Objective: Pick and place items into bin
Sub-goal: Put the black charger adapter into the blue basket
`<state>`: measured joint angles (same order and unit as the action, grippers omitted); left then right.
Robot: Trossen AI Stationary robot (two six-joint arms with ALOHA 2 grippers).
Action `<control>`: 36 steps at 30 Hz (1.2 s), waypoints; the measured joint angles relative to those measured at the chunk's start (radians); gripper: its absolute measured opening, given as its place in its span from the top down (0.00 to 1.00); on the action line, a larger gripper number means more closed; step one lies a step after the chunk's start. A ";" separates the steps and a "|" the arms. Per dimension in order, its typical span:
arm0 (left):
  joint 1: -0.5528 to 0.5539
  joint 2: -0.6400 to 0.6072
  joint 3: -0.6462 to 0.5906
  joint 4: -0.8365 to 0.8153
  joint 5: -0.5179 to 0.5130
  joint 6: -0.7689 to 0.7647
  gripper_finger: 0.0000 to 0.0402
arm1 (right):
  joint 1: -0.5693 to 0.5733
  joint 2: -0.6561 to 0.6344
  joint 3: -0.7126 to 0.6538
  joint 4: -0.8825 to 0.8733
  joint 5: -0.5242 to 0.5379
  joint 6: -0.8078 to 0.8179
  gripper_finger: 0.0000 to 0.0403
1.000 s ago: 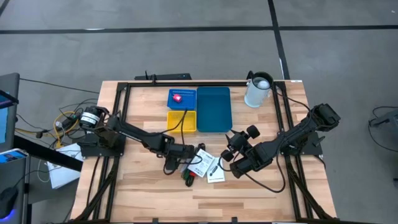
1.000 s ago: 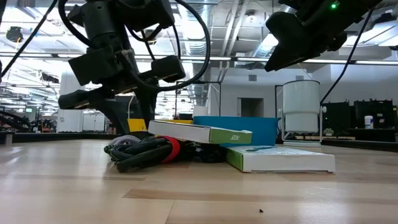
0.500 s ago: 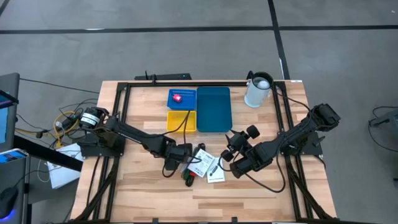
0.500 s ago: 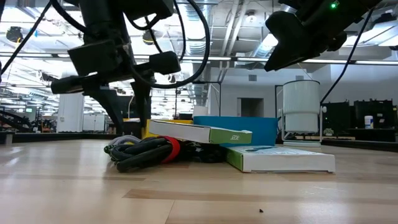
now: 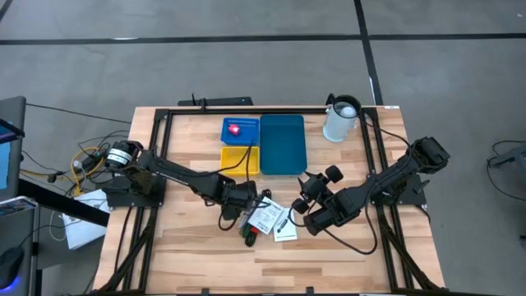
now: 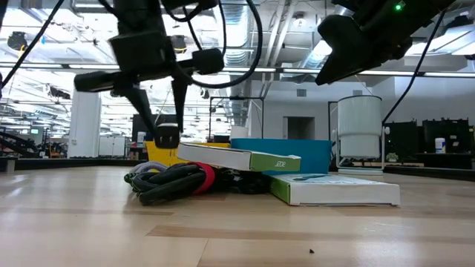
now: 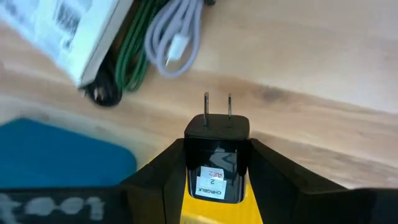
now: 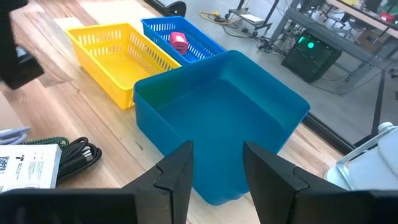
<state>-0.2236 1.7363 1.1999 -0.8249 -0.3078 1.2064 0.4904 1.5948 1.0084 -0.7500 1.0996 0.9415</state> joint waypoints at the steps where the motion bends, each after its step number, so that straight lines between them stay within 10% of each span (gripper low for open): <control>1: 0.007 0.000 0.012 -0.012 -0.001 -0.011 0.67 | 0.000 0.000 0.000 0.000 0.000 -0.003 0.67; 20: 0.250 -0.001 0.155 -0.225 -0.080 -0.052 0.66 | -0.017 0.000 0.000 0.003 0.007 -0.057 0.67; 36: 0.599 -0.001 0.162 0.001 -0.090 0.178 0.66 | -0.078 0.000 0.000 0.002 0.009 -0.159 0.67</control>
<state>0.3750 1.7355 1.3619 -0.8239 -0.3976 1.3840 0.4122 1.5948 1.0084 -0.7478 1.1084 0.7820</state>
